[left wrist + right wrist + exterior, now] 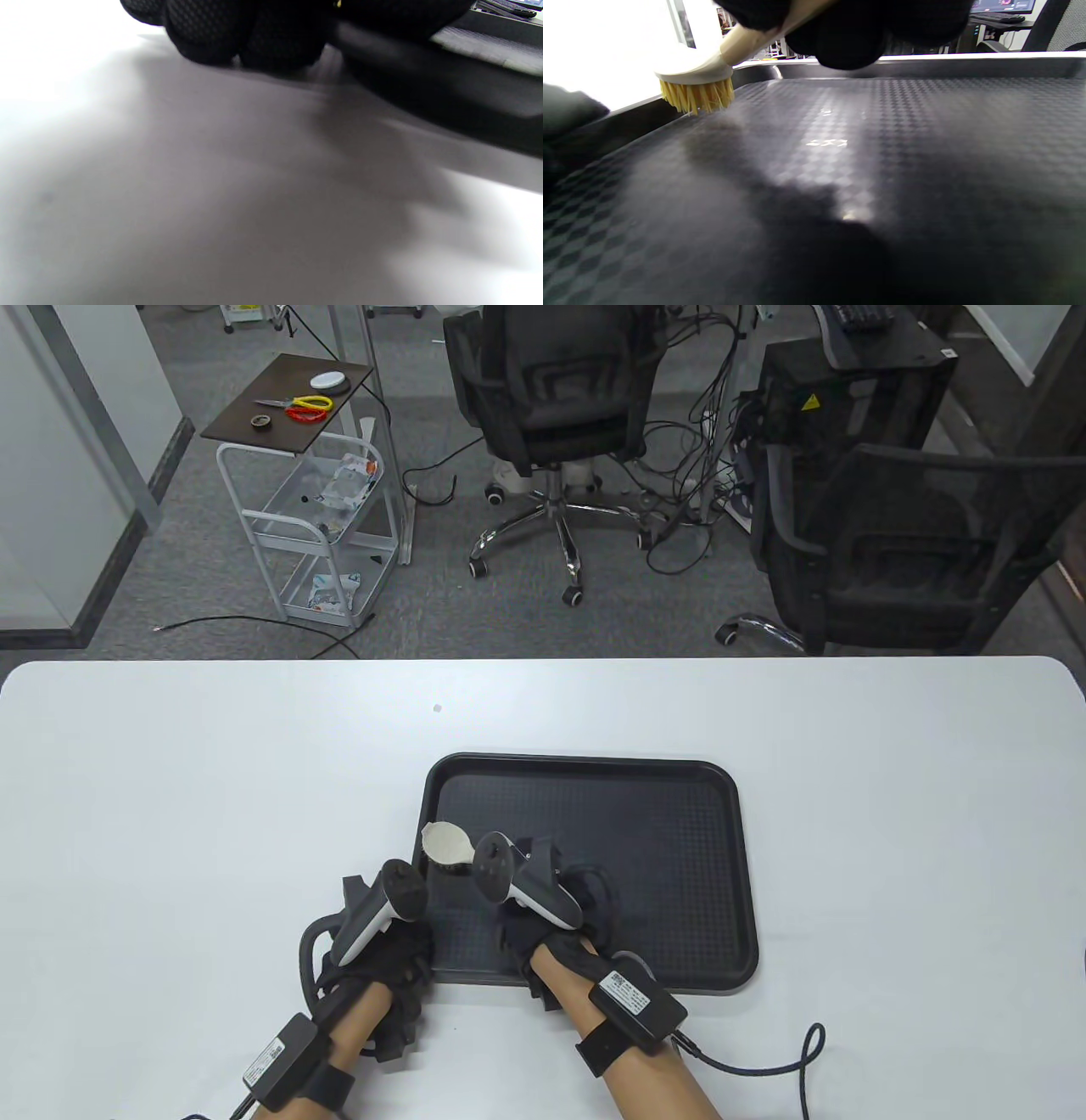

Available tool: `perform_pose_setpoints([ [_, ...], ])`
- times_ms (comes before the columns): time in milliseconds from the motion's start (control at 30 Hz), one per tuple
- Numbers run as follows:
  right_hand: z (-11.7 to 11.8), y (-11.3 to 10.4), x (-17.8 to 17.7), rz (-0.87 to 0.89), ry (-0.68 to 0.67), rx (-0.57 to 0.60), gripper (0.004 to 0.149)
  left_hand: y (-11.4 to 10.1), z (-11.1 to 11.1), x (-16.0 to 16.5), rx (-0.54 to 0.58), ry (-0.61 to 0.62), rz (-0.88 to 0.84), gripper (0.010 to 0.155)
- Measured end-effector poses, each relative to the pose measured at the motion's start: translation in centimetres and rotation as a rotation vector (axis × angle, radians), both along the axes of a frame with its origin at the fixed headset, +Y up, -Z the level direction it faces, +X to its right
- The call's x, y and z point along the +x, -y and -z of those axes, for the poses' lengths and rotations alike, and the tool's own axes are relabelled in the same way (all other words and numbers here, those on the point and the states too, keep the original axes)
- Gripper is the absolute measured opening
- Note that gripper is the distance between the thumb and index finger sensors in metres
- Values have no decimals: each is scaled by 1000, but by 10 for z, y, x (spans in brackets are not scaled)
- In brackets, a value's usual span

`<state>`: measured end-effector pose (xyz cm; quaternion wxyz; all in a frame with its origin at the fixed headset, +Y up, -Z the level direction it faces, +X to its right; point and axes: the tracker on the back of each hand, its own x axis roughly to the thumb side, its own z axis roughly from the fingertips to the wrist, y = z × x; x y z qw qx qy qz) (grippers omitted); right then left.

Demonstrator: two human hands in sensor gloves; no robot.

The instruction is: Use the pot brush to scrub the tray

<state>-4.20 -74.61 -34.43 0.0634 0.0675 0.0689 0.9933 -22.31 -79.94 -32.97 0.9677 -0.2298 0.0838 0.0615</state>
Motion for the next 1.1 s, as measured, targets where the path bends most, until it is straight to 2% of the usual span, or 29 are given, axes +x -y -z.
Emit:
perform_pose_setpoints([
  [167,-2,5,16,-8,21,0,53,0,0,0,0,0,0,76],
  [300,-4,8,57,60,82,-38,53,0,0,0,0,0,-1,77],
  [600,-16,4,195,49,321,-77,52,0,0,0,0,0,3,77],
  [767,-25,-2,259,26,466,-88,52,0,0,0,1,-1,4,76],
  [933,-26,-9,277,-18,483,-89,52,0,0,0,1,-2,3,77],
  [1100,-22,-26,247,-59,430,-27,52,0,0,0,3,-3,6,77],
])
